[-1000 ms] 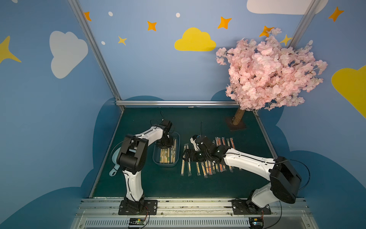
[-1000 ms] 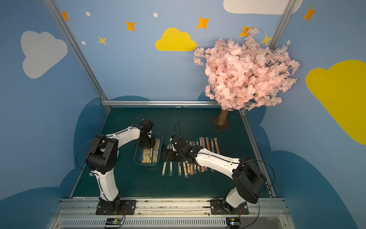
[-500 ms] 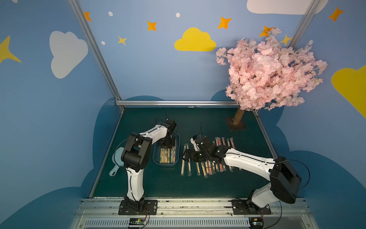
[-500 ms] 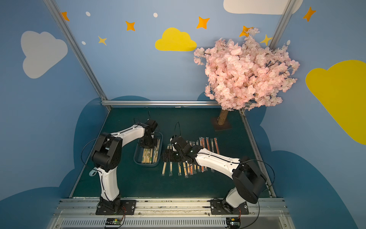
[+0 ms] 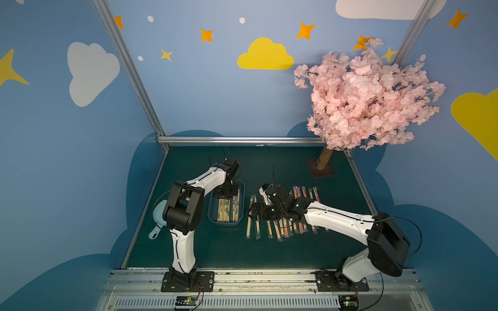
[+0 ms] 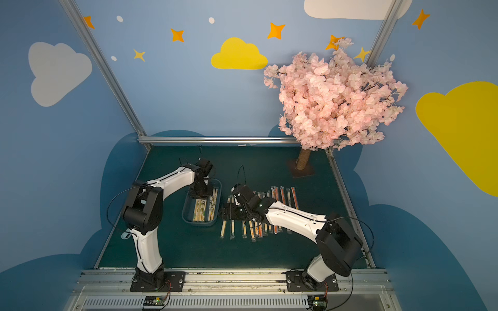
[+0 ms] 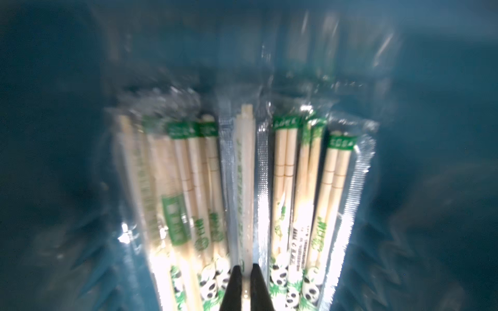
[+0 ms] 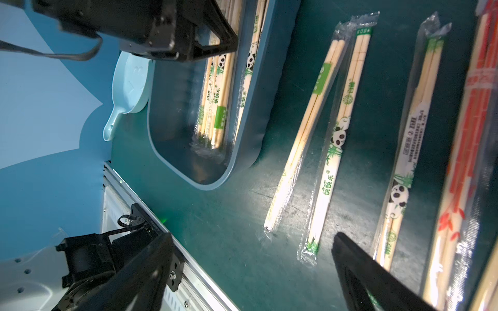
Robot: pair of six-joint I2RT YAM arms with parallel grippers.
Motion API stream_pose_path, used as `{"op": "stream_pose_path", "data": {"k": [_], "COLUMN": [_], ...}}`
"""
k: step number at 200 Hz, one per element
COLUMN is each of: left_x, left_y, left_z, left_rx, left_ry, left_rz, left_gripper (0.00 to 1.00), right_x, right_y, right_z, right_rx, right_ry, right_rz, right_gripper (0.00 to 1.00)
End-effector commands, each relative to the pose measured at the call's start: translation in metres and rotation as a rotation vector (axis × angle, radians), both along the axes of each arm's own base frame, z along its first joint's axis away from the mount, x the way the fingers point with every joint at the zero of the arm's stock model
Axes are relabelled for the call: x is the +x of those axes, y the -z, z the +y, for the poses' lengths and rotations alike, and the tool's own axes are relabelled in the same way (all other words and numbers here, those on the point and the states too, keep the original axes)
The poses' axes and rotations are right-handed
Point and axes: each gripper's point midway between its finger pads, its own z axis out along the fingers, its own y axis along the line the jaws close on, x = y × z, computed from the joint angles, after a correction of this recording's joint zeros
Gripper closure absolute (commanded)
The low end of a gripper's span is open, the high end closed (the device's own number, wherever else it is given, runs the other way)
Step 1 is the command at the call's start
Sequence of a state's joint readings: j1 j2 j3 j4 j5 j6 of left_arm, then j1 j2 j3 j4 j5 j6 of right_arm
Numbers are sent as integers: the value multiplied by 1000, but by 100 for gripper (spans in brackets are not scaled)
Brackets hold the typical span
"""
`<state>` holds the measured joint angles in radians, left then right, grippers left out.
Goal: Take the paired disposable chopsticks out of the storage box
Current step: Pick up the paired disposable chopsticks from the storage box, then place the paired disposable chopsticks at the center of the board.
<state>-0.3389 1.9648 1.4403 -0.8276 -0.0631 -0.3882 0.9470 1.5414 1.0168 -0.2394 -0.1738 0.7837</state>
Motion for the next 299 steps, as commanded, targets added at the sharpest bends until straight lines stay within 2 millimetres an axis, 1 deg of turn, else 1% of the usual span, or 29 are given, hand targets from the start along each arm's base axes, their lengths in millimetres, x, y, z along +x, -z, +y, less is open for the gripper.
{"op": "stream_pose_path", "data": {"k": [1,18,33,59,86,106,140,171,191,209,240,267,288,299], "left_x": [5,4,2,-7,-22,-34,-48,-56,-60,-62,-65,-67,-68,-68], "left_y": [-33,-42,-51,-70,-86,-90,-80,-66,-53,-43,-23,-9,-3,-1], "left_z": [0,-3,-9,-29,-53,-73,-107,-137,-152,-162,-169,-168,-166,-165], "left_rx": [-29,-51,-87,-147,-214,-287,-384,-409,-412,-410,-394,-364,-350,-343], "left_ry": [9,15,21,52,64,54,28,34,26,18,1,-11,-19,-22], "left_rz": [-52,-63,-76,-106,-136,-152,-143,-121,-102,-93,-64,-49,-39,-35], "left_gripper": [96,97,97,97,97,96,96,96,96,96,96,94,93,90], "right_x": [3,4,5,7,13,17,21,19,16,15,10,8,8,8], "right_y": [-5,-5,-5,-4,-5,-4,5,8,10,6,10,12,12,12], "right_z": [4,4,4,1,-18,-39,-85,-110,-122,-124,-125,-121,-117,-114], "right_rx": [-7,-7,-9,-17,-42,-55,-77,-73,-83,-77,-91,-86,-77,-70], "right_ry": [-6,-5,-5,8,78,167,384,441,459,459,438,425,413,406], "right_rz": [-8,-9,-10,-10,-37,-51,-67,-132,-148,-152,-131,-115,-104,-99], "right_gripper": [5,5,5,5,5,5,5,5,5,5,5,5,5,5]}}
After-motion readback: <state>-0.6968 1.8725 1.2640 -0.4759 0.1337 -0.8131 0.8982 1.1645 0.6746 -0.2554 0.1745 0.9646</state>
